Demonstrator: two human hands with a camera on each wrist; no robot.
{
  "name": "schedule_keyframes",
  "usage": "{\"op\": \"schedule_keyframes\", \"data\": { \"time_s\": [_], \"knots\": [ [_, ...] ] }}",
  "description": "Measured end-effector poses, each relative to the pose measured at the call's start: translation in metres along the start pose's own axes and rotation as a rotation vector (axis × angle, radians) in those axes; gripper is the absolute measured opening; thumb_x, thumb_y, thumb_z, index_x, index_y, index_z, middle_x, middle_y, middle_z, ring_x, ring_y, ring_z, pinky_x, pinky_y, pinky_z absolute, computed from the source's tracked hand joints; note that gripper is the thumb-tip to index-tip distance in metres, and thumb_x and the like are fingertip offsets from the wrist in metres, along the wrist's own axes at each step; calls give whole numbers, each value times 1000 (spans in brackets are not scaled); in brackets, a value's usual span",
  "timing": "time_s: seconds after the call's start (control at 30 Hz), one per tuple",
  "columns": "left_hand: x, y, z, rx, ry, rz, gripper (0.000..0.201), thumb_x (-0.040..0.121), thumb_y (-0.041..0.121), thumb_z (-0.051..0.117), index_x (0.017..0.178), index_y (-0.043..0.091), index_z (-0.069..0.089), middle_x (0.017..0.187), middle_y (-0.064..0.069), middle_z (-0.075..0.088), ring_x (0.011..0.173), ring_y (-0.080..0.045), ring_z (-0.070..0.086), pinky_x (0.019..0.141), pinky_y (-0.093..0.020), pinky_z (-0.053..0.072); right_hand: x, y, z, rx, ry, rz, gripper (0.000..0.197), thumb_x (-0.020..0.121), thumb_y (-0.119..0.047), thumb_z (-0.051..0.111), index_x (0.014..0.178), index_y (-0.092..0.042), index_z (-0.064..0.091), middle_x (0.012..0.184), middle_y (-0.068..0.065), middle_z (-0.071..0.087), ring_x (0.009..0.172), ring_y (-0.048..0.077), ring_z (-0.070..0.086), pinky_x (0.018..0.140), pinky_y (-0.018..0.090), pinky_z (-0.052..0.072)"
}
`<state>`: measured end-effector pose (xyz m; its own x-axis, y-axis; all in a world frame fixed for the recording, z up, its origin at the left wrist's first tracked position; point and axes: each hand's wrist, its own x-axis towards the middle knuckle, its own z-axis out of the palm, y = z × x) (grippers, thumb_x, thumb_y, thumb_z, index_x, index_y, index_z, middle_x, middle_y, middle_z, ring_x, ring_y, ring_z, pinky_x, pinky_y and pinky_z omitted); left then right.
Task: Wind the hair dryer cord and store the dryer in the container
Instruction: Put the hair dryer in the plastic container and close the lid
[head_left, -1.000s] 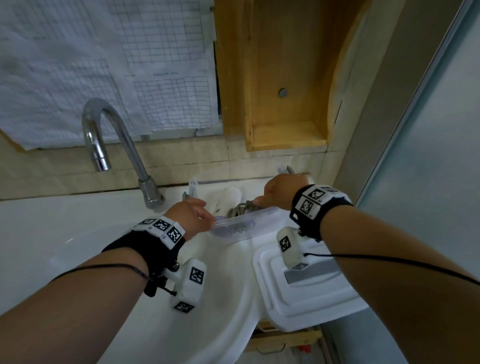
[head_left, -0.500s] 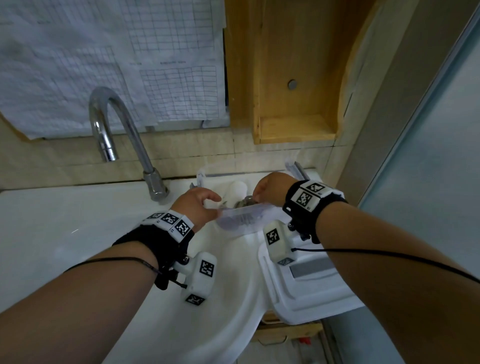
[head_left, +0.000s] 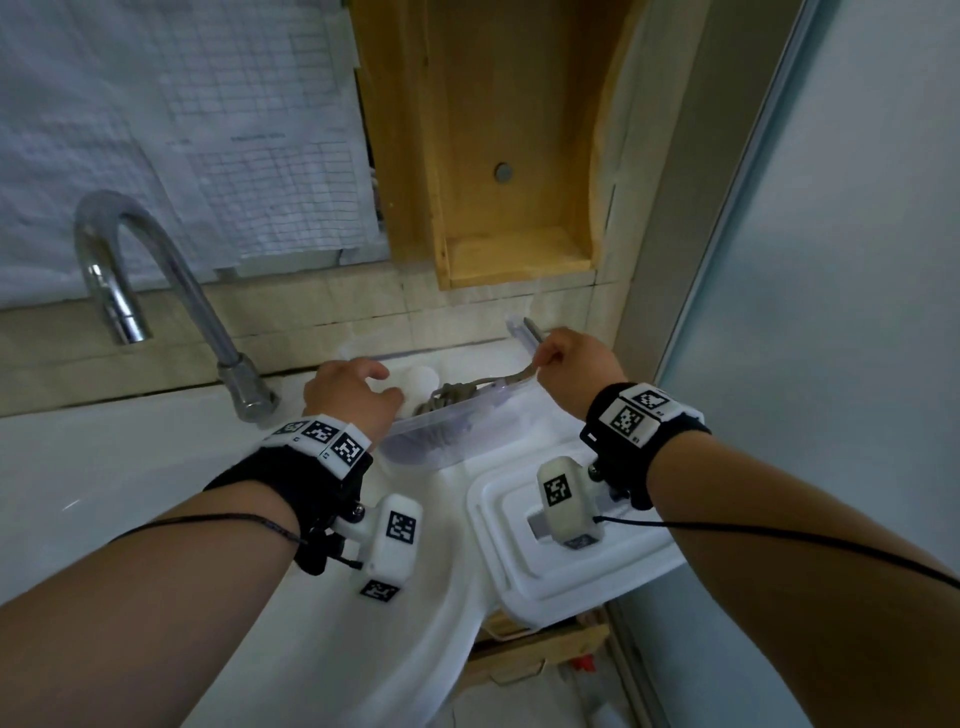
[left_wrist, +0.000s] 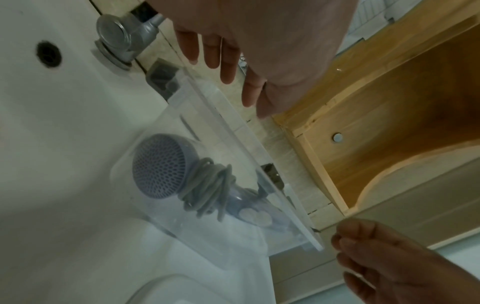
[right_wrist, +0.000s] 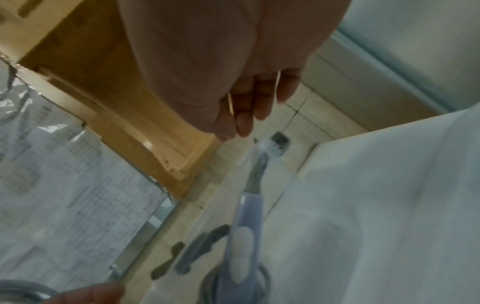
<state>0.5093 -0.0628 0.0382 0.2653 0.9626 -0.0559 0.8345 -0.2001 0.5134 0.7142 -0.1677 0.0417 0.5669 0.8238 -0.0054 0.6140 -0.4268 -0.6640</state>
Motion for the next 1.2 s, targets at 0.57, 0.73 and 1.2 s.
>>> {"op": "schedule_keyframes", "data": {
  "time_s": [0.57, 0.73, 1.2],
  "knots": [
    [-13, 9, 27, 272, -238, 204, 38, 76, 34, 57, 114, 32, 58, 117, -1, 64, 110, -26, 58, 100, -39, 40, -50, 57, 38, -427, -550, 110, 38, 82, -14, 62, 120, -13, 60, 129, 8, 57, 120, 26, 52, 101, 34, 45],
    [-13, 4, 32, 354, -196, 263, 37, 79, 16, 47, 109, 34, 59, 109, -1, 68, 109, -26, 59, 103, -39, 28, -59, 56, 41, -621, -581, -30, 36, 77, -17, 64, 113, -21, 58, 120, 7, 54, 113, 28, 52, 92, 37, 48],
    [-15, -10, 25, 304, -152, 314, 39, 81, 15, 48, 109, 38, 63, 115, 1, 67, 113, -27, 56, 106, -44, 26, -68, 45, 41, -654, -590, -205, 31, 72, -15, 67, 90, -21, 42, 100, 2, 49, 87, 21, 45, 76, 30, 42]
  ]
}}
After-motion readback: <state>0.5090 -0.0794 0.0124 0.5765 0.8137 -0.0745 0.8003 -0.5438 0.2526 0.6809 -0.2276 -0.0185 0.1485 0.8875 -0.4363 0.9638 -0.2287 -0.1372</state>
